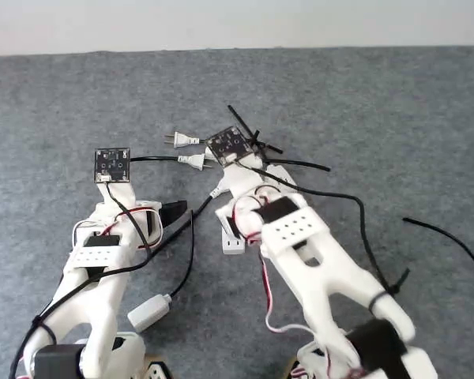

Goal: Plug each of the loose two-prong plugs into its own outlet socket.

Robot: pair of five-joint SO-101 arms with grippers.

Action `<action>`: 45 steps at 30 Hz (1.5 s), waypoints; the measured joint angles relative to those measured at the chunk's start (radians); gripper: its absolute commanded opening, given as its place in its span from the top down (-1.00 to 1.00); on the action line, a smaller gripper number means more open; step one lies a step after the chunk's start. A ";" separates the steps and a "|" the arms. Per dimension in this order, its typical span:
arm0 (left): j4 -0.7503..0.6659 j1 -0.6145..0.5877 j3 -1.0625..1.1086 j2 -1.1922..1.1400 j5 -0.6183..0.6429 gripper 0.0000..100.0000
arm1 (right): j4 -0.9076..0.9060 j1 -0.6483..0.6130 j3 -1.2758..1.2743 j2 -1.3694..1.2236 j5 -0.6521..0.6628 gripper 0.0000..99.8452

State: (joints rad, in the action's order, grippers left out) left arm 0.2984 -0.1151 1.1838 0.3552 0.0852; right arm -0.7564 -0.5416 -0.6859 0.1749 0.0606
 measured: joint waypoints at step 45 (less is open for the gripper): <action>0.000 0.000 0.000 0.000 0.000 0.20 | 0.117 -0.017 0.091 -0.204 0.078 0.98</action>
State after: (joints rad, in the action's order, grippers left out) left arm 0.2984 -0.1151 1.1838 0.3552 0.0852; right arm -0.6398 -0.5585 -0.5953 -0.0292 0.1389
